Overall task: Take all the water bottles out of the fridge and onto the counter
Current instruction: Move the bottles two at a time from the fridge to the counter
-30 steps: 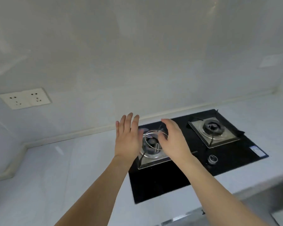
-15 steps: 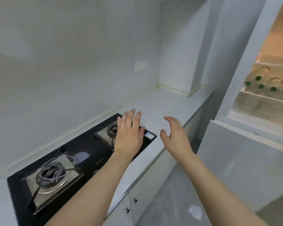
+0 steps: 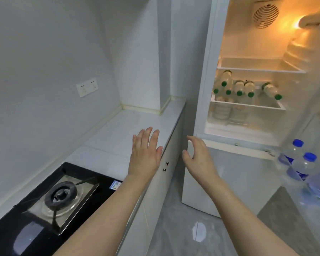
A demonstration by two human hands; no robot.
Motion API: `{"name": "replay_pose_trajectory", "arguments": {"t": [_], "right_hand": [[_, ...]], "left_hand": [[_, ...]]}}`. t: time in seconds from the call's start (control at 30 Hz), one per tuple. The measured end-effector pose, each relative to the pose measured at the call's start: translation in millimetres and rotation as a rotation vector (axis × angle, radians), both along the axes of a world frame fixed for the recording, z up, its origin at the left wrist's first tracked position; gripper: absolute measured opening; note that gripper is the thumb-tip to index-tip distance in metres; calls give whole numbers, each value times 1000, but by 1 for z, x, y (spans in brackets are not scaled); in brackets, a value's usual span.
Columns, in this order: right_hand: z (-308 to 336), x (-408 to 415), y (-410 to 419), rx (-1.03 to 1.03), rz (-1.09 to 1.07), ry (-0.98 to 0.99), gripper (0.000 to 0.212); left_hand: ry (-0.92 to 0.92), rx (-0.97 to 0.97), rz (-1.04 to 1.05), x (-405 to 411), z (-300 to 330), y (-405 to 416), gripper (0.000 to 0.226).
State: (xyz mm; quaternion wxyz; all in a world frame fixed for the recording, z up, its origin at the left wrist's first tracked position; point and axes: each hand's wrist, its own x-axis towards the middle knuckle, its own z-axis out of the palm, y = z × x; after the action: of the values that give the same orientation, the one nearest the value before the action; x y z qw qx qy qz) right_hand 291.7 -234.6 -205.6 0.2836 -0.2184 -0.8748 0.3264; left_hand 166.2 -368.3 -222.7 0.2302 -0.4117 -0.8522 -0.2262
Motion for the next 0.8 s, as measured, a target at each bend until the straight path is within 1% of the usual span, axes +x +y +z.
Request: {"name": "replay_pose_trajectory", "arguments": {"t": [0.23,0.33,0.43,0.57,0.73,0.8], "right_hand": [[27,-74,93,23,-151,26,46],[29,-86,130,13,-233,34,46],[29,-84,168,-4,-321,26,46],[31,-82,224,-24,-428,66,47],[28,-91,299,-43,-495,85,47],[30,-98,330,-42,-511,100,45]], "left_hand": [[-13,7,-71,-91,24,104,49],[-20,31,-125,-111,28,147,50],[-60,35,-228,-113,28,194,51],[-113,29,-364,-109,34,263,50],[-153,72,-478,-111,41,348,44],[-197,82,-512,-113,43,379,42]]}}
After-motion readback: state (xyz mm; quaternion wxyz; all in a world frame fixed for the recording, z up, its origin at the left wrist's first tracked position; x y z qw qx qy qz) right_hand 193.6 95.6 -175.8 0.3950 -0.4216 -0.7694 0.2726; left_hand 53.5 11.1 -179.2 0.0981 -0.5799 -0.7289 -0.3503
